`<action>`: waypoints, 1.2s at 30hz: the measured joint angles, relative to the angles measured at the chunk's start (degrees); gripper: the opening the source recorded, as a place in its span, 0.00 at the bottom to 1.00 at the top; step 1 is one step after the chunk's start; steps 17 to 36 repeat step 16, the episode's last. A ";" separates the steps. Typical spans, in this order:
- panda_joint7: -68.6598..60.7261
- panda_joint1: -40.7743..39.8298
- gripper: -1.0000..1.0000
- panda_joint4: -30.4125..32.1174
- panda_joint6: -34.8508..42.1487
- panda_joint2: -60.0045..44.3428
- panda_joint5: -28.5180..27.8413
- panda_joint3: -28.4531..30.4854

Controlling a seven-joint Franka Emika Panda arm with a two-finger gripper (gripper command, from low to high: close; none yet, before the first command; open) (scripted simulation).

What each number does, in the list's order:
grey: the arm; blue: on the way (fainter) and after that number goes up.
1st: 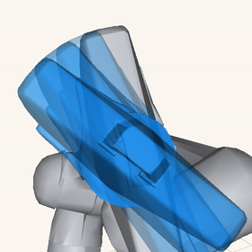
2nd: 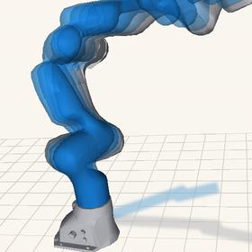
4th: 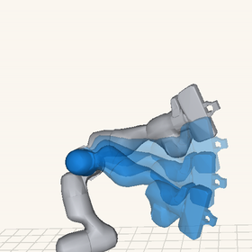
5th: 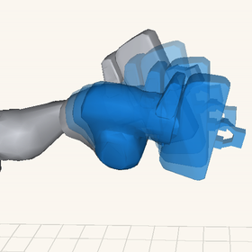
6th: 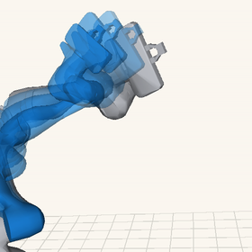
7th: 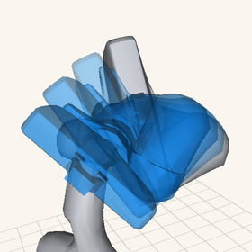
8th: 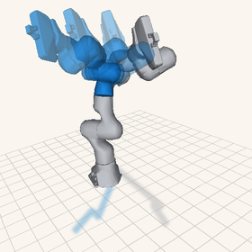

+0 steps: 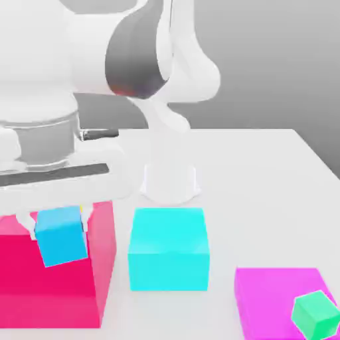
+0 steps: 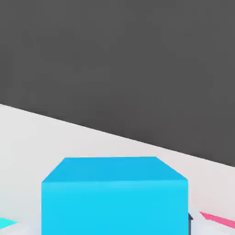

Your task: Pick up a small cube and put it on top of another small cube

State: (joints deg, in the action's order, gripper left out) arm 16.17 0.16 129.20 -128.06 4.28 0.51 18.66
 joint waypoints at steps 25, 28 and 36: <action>13.11 -4.91 1.00 10.72 3.82 11.92 -5.68 -1.91; 13.11 -4.91 1.00 10.72 3.82 11.92 -5.68 -1.91; 13.11 -4.91 1.00 10.72 3.82 11.92 -5.68 -1.91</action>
